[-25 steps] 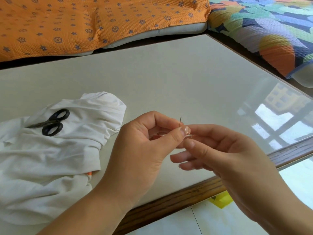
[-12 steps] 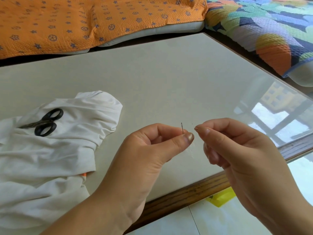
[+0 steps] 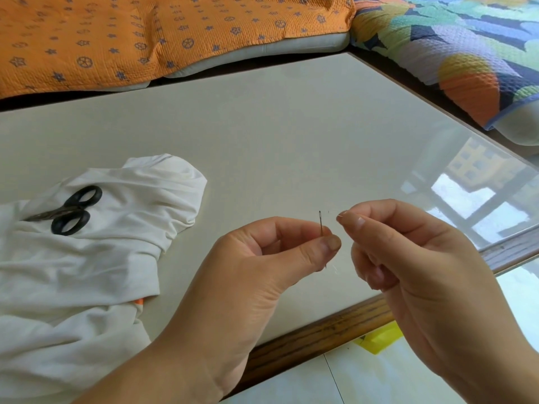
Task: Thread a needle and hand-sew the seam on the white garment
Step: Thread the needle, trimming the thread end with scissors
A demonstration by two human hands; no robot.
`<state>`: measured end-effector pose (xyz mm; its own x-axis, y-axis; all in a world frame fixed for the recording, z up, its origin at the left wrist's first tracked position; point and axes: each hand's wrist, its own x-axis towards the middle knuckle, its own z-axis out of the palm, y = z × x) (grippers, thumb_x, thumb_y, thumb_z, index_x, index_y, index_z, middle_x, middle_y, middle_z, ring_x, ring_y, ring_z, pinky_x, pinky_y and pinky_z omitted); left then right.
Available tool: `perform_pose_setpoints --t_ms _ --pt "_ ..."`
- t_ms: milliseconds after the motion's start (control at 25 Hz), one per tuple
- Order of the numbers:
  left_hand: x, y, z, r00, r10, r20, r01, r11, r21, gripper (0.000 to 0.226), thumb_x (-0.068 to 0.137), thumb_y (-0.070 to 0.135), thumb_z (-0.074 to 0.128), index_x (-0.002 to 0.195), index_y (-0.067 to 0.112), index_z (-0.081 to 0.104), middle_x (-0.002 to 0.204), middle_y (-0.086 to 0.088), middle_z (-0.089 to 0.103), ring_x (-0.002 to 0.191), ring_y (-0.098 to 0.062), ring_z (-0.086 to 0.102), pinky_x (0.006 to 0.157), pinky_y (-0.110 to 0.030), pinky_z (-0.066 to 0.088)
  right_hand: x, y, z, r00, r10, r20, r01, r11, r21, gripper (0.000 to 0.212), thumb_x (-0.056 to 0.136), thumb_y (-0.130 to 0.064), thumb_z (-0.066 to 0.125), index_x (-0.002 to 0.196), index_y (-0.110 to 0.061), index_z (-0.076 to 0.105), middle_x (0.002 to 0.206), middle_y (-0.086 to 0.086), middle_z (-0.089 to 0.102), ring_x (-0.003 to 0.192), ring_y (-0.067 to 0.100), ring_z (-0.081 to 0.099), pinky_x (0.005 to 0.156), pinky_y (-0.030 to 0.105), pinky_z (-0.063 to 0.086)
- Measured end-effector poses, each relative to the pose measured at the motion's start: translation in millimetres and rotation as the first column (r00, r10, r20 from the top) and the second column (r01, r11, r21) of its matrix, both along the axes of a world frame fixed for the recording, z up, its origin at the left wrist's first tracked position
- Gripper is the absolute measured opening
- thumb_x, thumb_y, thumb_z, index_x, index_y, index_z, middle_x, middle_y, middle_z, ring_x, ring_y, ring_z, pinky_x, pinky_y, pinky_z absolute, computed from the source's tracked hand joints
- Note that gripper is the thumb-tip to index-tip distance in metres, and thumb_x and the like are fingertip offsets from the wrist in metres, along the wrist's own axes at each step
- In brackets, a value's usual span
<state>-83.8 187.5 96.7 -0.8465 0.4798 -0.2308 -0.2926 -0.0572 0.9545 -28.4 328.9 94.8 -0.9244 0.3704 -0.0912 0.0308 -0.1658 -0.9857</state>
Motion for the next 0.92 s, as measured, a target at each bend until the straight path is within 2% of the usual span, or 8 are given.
perform_pose_setpoints --t_ms 280,440,640,760,920 --pt "0.8 -0.6 -0.3 0.999 0.0 -0.044 -0.001 1.0 -0.01 0.026 0.052 0.042 0.077 0.076 0.033 0.078 0.075 0.006 0.075 0.075 -0.003 0.07 0.072 -0.017 0.045 0.5 -2.7 0.5 1.0 0.005 -0.009 -0.005 1.0 -0.015 0.009 0.066 -0.027 0.071 0.065 -0.018 0.072 0.048 -0.003 0.044 0.045 0.01 0.036 0.043 0.013 0.032" --pt "1.4 -1.0 -0.4 0.998 0.002 -0.064 -0.003 1.0 -0.004 0.027 0.052 0.042 0.077 0.077 0.032 0.078 0.074 0.006 0.075 0.075 -0.002 0.069 0.065 -0.011 0.048 2.1 -4.0 0.5 0.999 -0.017 -0.032 0.018 1.0 0.016 0.008 0.067 -0.028 0.071 0.065 -0.02 0.072 0.046 -0.004 0.045 0.044 0.01 0.037 0.043 0.013 0.033" --pt "3.1 2.0 3.3 0.998 -0.01 -0.066 0.013 0.999 0.039 0.023 0.053 0.035 0.077 0.074 0.024 0.079 0.07 0.003 0.074 0.067 -0.001 0.067 0.061 -0.007 0.047 4.5 -8.1 1.0 0.99 -0.045 -0.132 0.057 0.994 0.088 0.005 0.069 -0.021 0.07 0.069 -0.018 0.073 0.054 0.002 0.064 0.049 0.008 0.057 0.05 0.012 0.044" --pt "4.8 3.6 6.0 0.998 -0.02 -0.062 0.023 0.998 0.052 0.019 0.053 0.033 0.077 0.071 0.025 0.079 0.069 0.004 0.074 0.067 0.001 0.068 0.061 -0.006 0.047 5.3 -9.1 -0.2 0.987 -0.076 -0.145 0.098 0.983 0.155 0.004 0.07 -0.023 0.07 0.071 -0.021 0.073 0.059 -0.001 0.068 0.053 0.006 0.06 0.055 0.014 0.047" --pt "4.6 4.0 7.9 0.998 -0.018 -0.068 0.023 0.997 0.074 0.012 0.057 0.026 0.076 0.069 0.024 0.079 0.068 0.003 0.074 0.067 0.001 0.069 0.061 -0.005 0.047 4.7 -8.5 -2.3 0.986 -0.084 -0.141 0.108 0.979 0.174 0.006 0.07 -0.021 0.07 0.074 -0.018 0.073 0.066 0.005 0.071 0.058 0.01 0.063 0.059 0.018 0.051"
